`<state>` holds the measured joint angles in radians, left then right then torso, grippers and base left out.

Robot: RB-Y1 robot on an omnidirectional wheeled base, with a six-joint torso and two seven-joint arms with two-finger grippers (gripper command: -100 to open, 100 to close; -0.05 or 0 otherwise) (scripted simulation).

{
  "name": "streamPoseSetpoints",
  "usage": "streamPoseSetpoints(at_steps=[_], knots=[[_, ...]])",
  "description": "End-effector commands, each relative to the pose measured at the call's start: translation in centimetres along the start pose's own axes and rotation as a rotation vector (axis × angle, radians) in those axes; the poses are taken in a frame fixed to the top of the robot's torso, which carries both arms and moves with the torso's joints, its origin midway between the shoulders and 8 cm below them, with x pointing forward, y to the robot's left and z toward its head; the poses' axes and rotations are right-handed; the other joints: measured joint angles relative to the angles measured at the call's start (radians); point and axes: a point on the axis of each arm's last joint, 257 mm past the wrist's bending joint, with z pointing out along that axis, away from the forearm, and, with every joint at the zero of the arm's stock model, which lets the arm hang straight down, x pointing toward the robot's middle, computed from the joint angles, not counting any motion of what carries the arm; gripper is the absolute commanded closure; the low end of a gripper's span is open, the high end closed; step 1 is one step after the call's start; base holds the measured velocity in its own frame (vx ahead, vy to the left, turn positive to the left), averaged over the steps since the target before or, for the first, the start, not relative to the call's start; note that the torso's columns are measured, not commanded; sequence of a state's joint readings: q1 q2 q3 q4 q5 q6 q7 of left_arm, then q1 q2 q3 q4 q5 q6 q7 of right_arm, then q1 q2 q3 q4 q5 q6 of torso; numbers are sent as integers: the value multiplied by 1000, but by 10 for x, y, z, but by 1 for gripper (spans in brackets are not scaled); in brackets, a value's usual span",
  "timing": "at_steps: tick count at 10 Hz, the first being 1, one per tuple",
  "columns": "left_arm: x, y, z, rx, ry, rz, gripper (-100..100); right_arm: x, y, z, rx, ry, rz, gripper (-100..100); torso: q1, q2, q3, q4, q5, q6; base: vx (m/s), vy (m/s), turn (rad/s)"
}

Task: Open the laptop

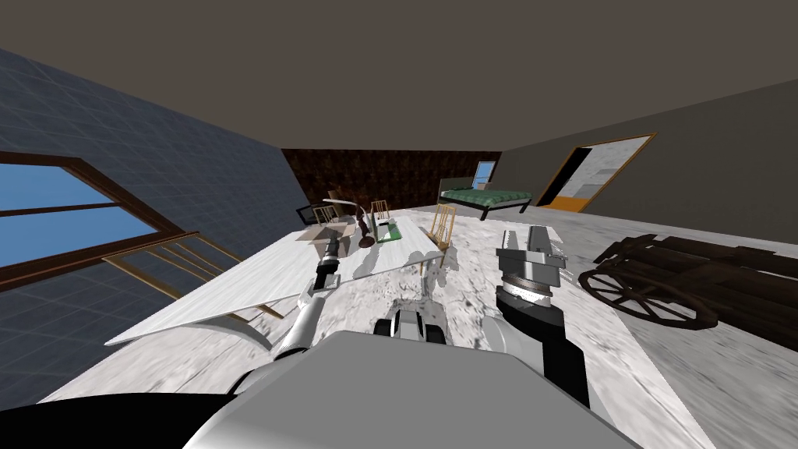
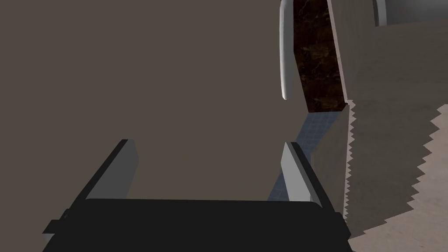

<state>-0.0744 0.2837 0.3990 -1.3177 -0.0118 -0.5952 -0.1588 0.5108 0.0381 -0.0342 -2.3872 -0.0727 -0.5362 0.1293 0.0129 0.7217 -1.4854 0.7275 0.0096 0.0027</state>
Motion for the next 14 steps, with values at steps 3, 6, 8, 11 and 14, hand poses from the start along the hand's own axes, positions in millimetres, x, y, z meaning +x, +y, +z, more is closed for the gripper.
streamPoseSetpoints(at_steps=[3, 6, 8, 11, 14], knots=[[10, 23, 4, -46, 10, 23, -100, 0, 0, 0, 0, 0, 0, 0, -1, -3, -2, -1, 0, 1, 37, -41, -31], [18, 33, 13, -62, 18, 47, -100, 0, 0, 0, 0, 0, 0, 0, -1, -3, -2, -1, 0, 3, 40, -45, -27], [21, 34, 18, -62, 22, 59, -100, 0, 0, 0, 0, 0, 0, 0, -2, -3, -2, -2, 0, 4, 37, -43, -48], [29, 42, 26, -76, 33, 81, -100, 0, 0, 0, 0, 0, 0, 0, -3, -3, -2, 0, -1, 4, 45, -55, -43], [36, 48, 33, -86, 44, 101, -100, 0, 0, 0, 0, 0, 0, 0, -12, 11, 6, 8, -9, -2, 90, -69, -59]])
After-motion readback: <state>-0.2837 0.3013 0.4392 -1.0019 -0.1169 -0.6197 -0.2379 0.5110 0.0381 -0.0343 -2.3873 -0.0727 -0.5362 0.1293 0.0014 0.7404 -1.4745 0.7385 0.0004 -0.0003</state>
